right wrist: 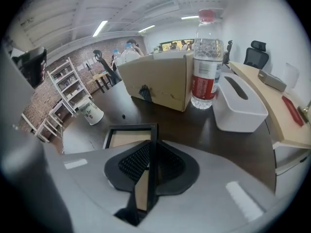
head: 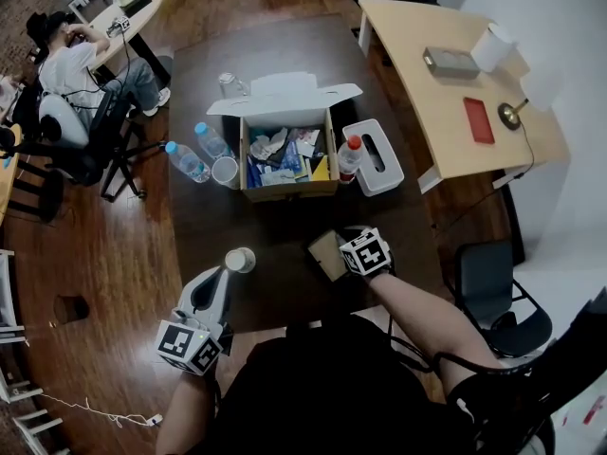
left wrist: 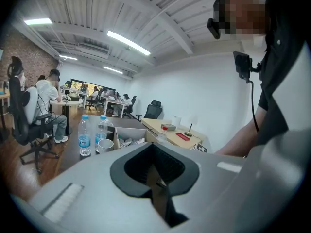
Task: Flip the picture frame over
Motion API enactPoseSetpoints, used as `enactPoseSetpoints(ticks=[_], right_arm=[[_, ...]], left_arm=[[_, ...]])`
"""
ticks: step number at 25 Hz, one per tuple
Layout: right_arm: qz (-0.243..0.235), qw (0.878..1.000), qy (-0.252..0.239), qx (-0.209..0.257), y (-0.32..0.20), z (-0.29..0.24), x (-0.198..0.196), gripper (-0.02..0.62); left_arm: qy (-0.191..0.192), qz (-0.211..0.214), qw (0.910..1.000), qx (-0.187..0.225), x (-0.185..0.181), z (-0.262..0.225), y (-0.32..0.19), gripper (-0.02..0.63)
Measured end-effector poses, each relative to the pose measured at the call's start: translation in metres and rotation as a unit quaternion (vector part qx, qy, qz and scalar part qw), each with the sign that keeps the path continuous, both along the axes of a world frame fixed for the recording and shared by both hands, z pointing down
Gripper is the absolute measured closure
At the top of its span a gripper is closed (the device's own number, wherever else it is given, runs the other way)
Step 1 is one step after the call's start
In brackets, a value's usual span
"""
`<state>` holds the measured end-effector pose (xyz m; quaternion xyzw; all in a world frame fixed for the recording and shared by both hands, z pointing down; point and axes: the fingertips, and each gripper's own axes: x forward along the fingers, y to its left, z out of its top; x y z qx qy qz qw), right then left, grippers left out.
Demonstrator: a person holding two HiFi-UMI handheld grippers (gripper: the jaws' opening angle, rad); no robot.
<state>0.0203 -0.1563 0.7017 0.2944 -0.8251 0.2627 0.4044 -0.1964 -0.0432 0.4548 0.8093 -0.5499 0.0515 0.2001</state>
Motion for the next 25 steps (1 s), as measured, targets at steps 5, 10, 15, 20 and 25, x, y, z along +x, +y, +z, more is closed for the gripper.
enactPoseSetpoints(ticks=[5,10,15,20,25], right_arm=[[0.015,0.999,-0.048,0.012,-0.005,-0.038,-0.012,0.549],[0.017,0.994,-0.102,0.045,-0.007,-0.096,-0.032,0.549],[0.019,0.987,-0.144,0.074,-0.008,-0.147,-0.045,0.549],[0.019,0.981,-0.172,0.091,-0.003,-0.176,-0.052,0.549],[0.02,0.977,-0.188,0.102,0.002,-0.189,-0.058,0.549]], left_arm=[[0.004,0.039,0.9981,-0.048,0.025,0.033,-0.012,0.606],[0.021,0.098,0.9913,-0.085,0.063,0.058,-0.02,0.598],[0.04,0.163,0.9776,-0.126,0.095,0.079,-0.017,0.466],[0.068,0.167,0.9717,-0.153,0.104,0.091,-0.022,0.452],[0.096,0.17,0.9687,-0.153,0.109,0.087,-0.028,0.44]])
